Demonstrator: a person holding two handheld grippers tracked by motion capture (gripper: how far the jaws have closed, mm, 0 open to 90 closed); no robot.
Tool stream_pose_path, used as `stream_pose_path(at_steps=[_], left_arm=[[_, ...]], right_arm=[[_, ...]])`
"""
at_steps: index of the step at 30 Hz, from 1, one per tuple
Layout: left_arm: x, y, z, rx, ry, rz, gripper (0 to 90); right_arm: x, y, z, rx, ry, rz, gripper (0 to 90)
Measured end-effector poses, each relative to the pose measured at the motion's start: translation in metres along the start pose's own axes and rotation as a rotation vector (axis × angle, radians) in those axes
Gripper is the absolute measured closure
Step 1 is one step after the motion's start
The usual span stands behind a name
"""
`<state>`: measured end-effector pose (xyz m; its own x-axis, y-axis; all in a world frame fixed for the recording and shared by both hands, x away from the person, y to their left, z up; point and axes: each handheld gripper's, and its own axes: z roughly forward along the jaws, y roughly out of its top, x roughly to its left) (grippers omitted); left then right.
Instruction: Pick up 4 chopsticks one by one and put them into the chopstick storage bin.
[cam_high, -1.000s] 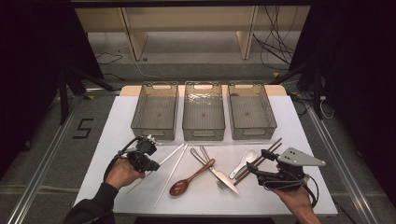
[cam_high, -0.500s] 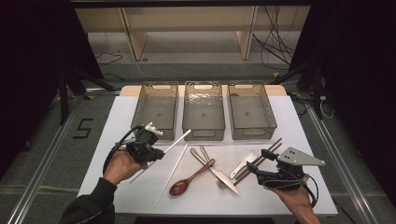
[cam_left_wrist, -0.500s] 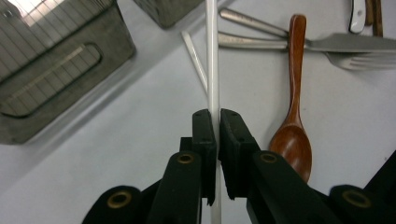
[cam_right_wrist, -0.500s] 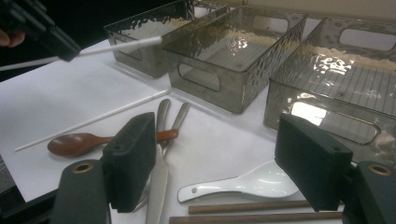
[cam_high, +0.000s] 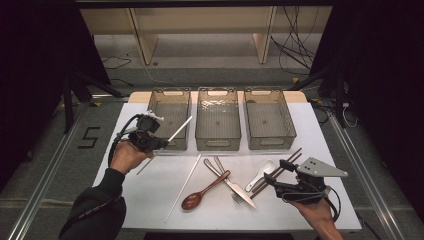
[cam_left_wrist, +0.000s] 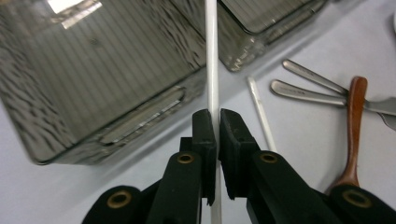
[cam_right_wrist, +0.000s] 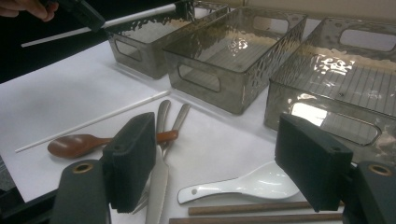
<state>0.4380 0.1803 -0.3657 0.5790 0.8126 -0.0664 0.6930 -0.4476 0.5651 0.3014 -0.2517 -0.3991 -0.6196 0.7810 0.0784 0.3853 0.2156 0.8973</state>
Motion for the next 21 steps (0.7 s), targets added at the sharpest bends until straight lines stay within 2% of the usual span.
stream_pose_path(at_steps=[9,12,17,21], left_arm=[[0.021,0.015,-0.004,-0.030,0.033,-0.043,84.7],[0.025,0.022,-0.002,-0.028,0.044,-0.044,84.7],[0.031,0.034,0.001,-0.054,0.058,-0.059,84.7],[0.035,0.042,0.003,-0.070,0.053,-0.071,84.7]], right_arm=[[0.000,0.000,0.001,0.002,0.003,0.000,30.0],[0.000,0.000,0.001,0.001,0.005,-0.001,30.0],[-0.001,0.000,0.000,-0.004,0.006,-0.002,30.0],[-0.001,0.001,0.000,-0.007,0.007,0.000,30.0]])
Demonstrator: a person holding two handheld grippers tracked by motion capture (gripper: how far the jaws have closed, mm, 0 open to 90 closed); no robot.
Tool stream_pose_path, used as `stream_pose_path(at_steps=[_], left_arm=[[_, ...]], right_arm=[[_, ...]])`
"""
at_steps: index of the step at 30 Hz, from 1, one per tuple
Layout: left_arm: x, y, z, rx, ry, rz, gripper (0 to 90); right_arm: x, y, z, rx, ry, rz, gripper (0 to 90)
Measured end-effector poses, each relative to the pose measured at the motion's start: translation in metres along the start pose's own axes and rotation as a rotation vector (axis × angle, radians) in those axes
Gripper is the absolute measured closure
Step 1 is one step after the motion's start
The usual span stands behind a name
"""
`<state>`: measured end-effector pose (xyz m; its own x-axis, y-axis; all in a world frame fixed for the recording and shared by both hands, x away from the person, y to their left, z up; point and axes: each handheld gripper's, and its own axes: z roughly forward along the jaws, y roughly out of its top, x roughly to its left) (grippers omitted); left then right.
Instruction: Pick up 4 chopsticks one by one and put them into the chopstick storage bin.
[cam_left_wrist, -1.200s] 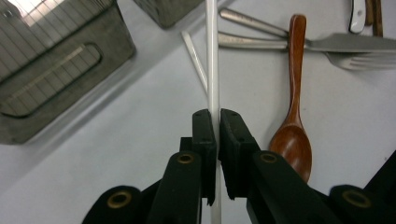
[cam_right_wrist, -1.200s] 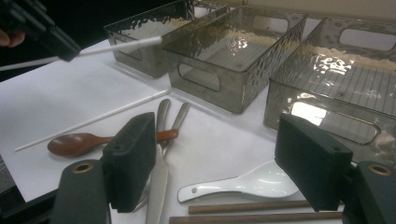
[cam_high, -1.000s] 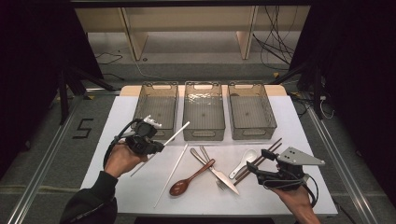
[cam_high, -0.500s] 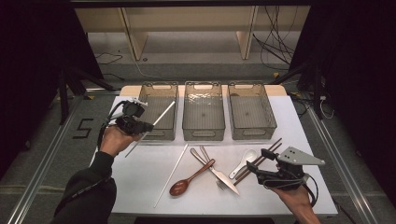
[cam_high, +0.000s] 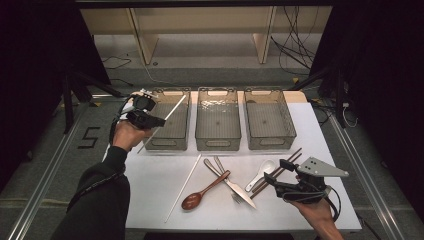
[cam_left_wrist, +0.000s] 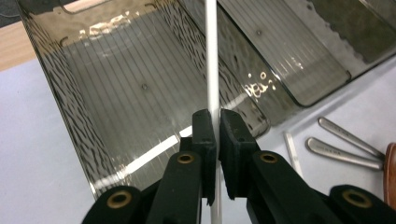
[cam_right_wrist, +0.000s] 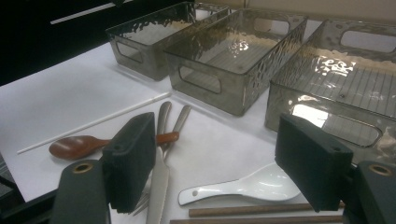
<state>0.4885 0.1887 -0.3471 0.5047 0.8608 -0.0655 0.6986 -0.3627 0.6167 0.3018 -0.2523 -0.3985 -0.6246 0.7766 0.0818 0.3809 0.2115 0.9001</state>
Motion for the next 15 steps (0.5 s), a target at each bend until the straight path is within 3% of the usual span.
stream_pose_path(at_steps=[7,15], left_arm=[[0.003,0.014,0.004,-0.020,0.001,-0.010,84.6],[0.016,0.025,0.017,-0.020,0.015,-0.035,84.6]], right_arm=[[0.000,0.000,0.000,-0.003,0.002,0.000,30.0],[0.000,0.000,0.000,-0.004,0.004,0.001,30.0]])
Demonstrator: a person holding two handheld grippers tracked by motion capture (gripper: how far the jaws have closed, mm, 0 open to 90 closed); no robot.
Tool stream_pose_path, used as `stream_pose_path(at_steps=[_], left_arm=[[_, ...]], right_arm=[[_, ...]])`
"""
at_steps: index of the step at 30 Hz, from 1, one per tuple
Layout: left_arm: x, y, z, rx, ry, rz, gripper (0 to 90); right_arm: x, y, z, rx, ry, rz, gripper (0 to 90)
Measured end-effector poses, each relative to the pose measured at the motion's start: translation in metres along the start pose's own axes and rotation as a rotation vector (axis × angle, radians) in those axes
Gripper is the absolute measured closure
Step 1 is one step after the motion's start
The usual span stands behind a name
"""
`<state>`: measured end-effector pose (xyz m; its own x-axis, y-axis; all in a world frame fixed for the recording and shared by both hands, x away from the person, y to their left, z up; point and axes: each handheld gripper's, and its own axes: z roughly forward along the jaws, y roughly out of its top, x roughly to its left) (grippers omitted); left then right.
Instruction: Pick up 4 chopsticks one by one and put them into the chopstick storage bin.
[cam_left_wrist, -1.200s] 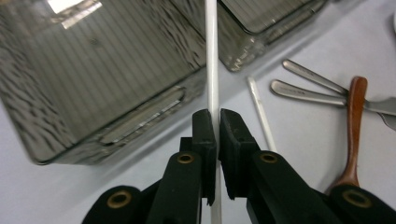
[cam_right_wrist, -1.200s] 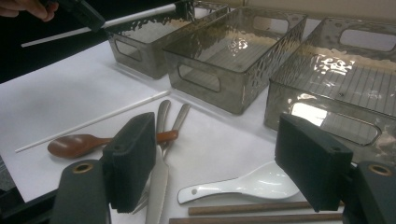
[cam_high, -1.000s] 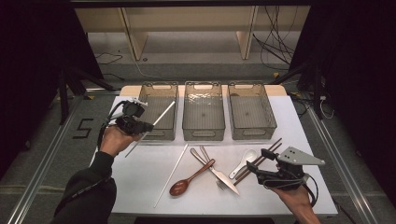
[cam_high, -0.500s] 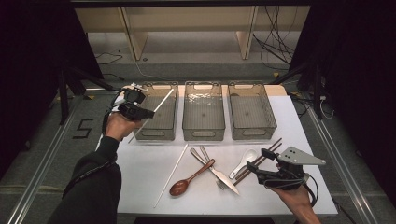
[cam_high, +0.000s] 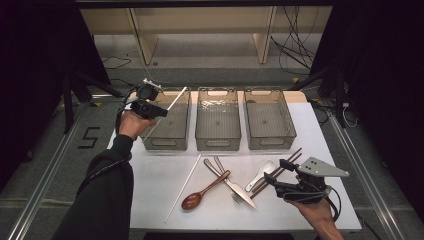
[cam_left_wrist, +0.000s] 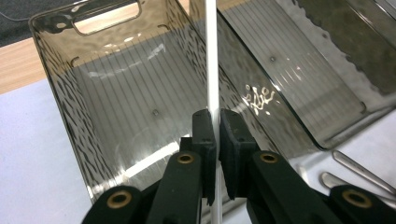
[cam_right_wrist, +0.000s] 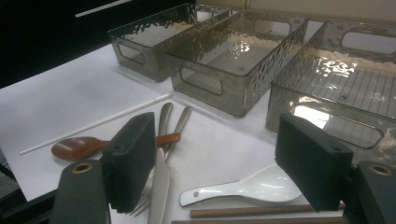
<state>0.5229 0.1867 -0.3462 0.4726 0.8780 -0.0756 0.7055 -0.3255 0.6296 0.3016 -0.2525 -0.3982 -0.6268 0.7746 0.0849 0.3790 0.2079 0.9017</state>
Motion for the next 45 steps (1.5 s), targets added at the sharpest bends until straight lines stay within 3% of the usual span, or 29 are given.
stream_pose_path(at_steps=[15,23,32,45], left_arm=[[0.017,0.016,0.021,-0.010,0.021,-0.040,84.6],[0.021,0.019,0.034,0.008,0.028,-0.056,84.6],[0.022,0.019,0.043,0.030,0.039,-0.049,84.5],[0.026,0.016,0.057,0.068,0.086,-0.027,83.5]], right_arm=[[0.000,0.000,0.000,-0.001,0.001,0.002,30.0],[0.000,0.000,0.000,-0.002,0.004,0.001,30.0],[0.000,0.000,0.000,0.000,0.004,0.005,30.0],[0.000,-0.001,0.000,0.003,0.009,0.007,30.0]])
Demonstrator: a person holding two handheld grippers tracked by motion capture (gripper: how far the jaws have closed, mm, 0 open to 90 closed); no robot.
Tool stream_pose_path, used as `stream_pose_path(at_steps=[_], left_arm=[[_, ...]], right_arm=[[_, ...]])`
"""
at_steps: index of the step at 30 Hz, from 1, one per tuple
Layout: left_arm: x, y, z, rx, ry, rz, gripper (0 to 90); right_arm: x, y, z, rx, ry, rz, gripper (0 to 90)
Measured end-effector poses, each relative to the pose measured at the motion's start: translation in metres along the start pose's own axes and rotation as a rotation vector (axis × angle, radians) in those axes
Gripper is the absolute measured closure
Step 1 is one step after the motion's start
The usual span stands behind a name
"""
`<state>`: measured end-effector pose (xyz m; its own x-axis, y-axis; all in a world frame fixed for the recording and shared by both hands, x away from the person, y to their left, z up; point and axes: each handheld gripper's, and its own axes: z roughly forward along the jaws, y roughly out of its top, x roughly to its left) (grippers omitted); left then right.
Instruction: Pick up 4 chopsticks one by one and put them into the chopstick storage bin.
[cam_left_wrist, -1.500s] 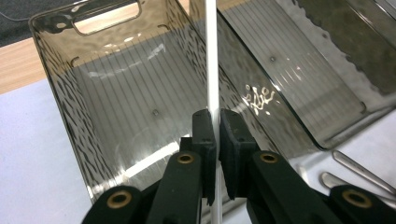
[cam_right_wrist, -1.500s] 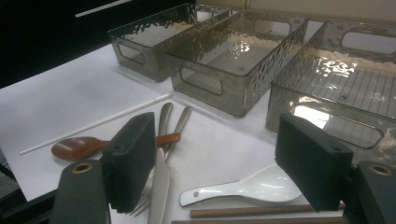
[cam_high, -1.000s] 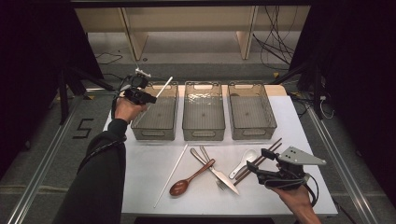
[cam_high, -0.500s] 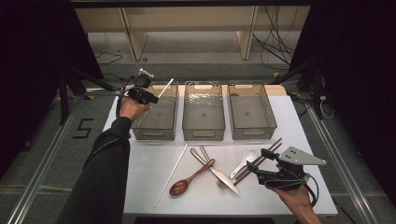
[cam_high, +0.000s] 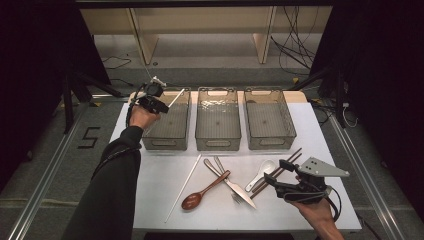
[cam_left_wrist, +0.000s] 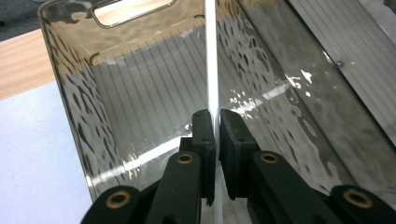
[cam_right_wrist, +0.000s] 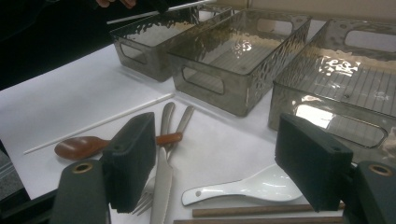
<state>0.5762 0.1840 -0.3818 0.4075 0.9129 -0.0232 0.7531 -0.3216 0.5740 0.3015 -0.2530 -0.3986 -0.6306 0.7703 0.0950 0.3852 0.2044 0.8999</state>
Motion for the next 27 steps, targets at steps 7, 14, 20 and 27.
stream_pose_path(at_steps=[7,14,20,27], left_arm=[[-0.003,0.002,-0.003,-0.055,0.032,-0.007,67.2],[-0.009,0.001,-0.016,-0.066,-0.013,-0.014,52.2],[-0.015,-0.007,-0.032,-0.085,-0.073,-0.041,39.1],[-0.033,-0.023,-0.052,-0.089,-0.121,-0.021,27.8]], right_arm=[[0.000,0.000,0.000,0.000,0.001,0.002,30.0],[0.000,0.000,-0.001,-0.001,-0.001,0.006,30.0],[0.000,0.000,-0.001,-0.001,-0.004,0.006,30.0],[0.000,0.000,-0.001,-0.003,-0.007,0.003,30.0]])
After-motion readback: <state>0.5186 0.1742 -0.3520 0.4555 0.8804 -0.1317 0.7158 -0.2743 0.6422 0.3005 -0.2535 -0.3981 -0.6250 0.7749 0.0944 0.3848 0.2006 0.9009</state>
